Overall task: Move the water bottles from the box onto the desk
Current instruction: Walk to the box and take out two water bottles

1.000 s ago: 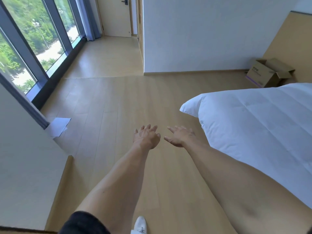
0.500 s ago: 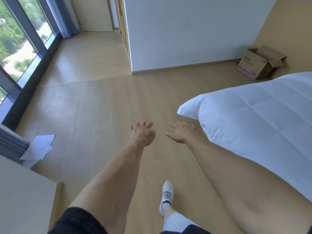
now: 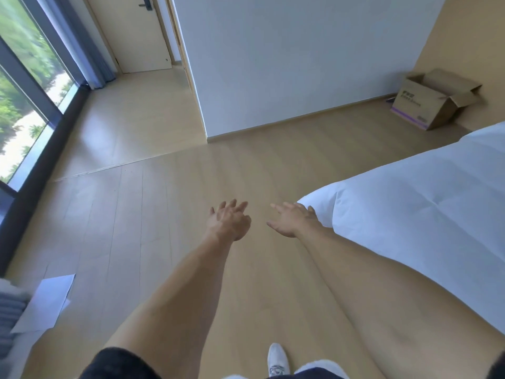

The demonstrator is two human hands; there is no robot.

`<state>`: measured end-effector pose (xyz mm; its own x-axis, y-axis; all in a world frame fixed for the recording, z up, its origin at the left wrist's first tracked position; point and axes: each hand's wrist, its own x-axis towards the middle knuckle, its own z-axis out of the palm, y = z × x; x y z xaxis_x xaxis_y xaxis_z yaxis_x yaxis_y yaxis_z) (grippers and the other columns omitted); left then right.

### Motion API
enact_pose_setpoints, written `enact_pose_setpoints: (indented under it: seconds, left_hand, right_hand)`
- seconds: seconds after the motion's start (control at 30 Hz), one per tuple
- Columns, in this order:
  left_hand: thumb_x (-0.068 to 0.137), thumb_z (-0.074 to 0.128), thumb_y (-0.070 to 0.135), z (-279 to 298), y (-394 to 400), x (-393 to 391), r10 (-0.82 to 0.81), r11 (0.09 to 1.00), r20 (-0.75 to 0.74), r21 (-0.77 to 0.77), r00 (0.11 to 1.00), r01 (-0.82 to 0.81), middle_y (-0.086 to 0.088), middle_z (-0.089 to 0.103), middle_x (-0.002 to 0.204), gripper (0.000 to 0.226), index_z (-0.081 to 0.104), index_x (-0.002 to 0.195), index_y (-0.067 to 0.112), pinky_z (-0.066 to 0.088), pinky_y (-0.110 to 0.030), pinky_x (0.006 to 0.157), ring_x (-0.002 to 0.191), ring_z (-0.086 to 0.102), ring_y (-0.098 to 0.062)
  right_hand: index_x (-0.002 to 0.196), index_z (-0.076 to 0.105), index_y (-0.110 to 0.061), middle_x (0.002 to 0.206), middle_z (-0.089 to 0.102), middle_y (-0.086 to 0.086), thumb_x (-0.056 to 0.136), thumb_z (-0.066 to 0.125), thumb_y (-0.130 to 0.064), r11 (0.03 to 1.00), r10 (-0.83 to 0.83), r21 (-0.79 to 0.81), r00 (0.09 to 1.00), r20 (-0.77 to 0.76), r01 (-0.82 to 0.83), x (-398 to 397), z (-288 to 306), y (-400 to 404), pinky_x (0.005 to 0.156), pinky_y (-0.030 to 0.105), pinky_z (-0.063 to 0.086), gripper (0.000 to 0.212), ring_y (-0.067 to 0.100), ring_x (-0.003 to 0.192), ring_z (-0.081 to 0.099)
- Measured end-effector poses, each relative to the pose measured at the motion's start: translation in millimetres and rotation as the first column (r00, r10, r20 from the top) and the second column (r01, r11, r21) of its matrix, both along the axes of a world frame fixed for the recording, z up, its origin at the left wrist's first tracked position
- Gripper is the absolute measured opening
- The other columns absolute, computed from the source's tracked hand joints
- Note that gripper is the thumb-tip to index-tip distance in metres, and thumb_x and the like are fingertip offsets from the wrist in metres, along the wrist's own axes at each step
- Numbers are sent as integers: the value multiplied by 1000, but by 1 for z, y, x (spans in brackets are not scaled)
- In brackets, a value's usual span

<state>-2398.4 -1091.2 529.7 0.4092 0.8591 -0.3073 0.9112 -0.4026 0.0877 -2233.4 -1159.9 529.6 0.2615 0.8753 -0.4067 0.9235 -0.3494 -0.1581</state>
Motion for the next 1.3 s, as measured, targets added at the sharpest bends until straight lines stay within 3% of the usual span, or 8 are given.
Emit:
enact_pose_setpoints:
  seconds: [0.47, 0.97, 1.3]
  left_hand:
    - [103, 29, 39, -26, 171, 108, -125, 990, 10, -64, 992, 125, 4, 16, 168, 56, 23, 158, 34, 16, -48, 123, 153, 16, -22]
    - [101, 30, 33, -11, 442, 190, -246, 966, 80, -62, 966, 251, 4, 27, 163, 55, 29, 156, 33, 22, -47, 119, 148, 26, -22]
    - [102, 29, 35, -25, 516, 275, -372, 920, 92, -97, 924, 380, 4, 24, 165, 55, 26, 157, 33, 22, -47, 120, 149, 25, -22]
  right_hand:
    - [156, 20, -40, 164, 22, -1, 95, 40, -63, 989, -145, -32, 989, -34, 144, 99, -18, 149, 119, 52, 12, 68, 25, 151, 17]
    - [157, 21, -39, 165, 21, 0, 96, 41, -62, 957, -287, -24, 957, 43, 288, 163, 11, 386, 121, 48, 17, 69, 25, 150, 21]
    - [156, 23, -38, 163, 26, 2, 95, 40, -64, 910, -408, -57, 912, 46, 410, 230, 0, 456, 120, 49, 18, 68, 26, 149, 24]
